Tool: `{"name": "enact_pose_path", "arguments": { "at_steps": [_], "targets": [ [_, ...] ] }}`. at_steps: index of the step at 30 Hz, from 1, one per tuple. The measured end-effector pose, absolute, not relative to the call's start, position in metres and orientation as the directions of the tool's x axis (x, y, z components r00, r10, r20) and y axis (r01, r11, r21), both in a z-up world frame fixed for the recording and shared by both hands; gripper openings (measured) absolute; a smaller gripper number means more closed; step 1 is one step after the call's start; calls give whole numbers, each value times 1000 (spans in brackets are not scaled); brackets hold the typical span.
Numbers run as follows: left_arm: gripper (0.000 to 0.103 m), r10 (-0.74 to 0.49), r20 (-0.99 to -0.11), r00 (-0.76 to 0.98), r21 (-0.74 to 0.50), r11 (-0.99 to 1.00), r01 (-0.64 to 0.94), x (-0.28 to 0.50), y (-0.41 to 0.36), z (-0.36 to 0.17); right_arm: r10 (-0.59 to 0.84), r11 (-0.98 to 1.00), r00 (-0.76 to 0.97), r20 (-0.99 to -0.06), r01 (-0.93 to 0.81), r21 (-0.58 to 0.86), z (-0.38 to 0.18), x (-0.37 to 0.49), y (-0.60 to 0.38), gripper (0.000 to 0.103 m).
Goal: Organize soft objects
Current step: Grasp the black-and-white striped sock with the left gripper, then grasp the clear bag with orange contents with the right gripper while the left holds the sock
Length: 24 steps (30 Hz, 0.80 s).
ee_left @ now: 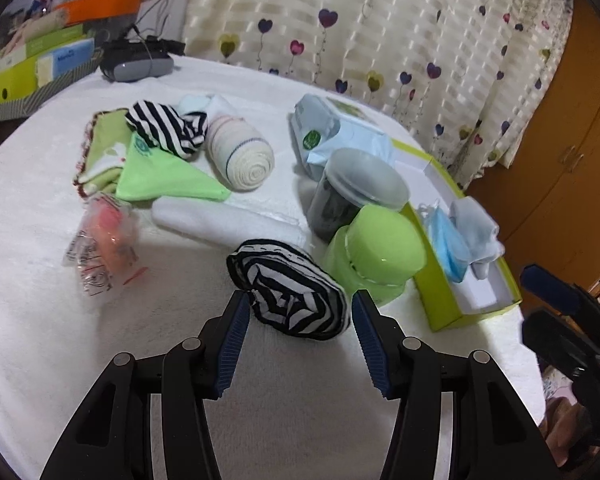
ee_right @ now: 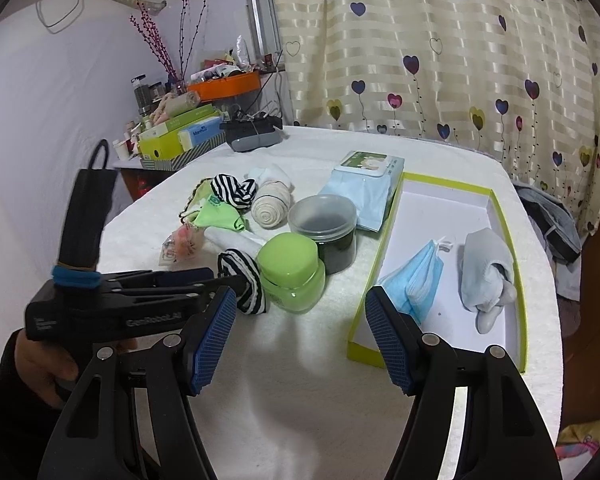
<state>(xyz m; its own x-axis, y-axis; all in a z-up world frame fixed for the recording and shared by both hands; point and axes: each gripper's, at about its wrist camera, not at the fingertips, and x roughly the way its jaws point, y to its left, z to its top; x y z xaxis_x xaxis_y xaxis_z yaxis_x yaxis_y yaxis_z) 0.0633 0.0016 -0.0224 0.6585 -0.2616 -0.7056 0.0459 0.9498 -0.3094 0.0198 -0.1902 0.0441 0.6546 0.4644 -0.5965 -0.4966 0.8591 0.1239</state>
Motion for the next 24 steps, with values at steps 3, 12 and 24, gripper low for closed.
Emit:
{"name": "enact_pose_path", "arguments": {
  "at_steps": [3, 12, 24],
  "targets": [
    [53, -249, -723, 644, -298, 954, 35, 70, -1, -28, 469, 858, 649, -599, -497, 132, 43, 23, -191, 68],
    [31, -202, -744, 636, -258, 966, 5, 74, -1, -35, 486, 849, 636, -600, -506, 152, 40, 26, -191, 68],
    [13, -205, -720, 663, -280, 960, -8, 61, 16, -30, 494, 842, 636, -593, -520, 144, 45, 23, -187, 68]
  ]
}}
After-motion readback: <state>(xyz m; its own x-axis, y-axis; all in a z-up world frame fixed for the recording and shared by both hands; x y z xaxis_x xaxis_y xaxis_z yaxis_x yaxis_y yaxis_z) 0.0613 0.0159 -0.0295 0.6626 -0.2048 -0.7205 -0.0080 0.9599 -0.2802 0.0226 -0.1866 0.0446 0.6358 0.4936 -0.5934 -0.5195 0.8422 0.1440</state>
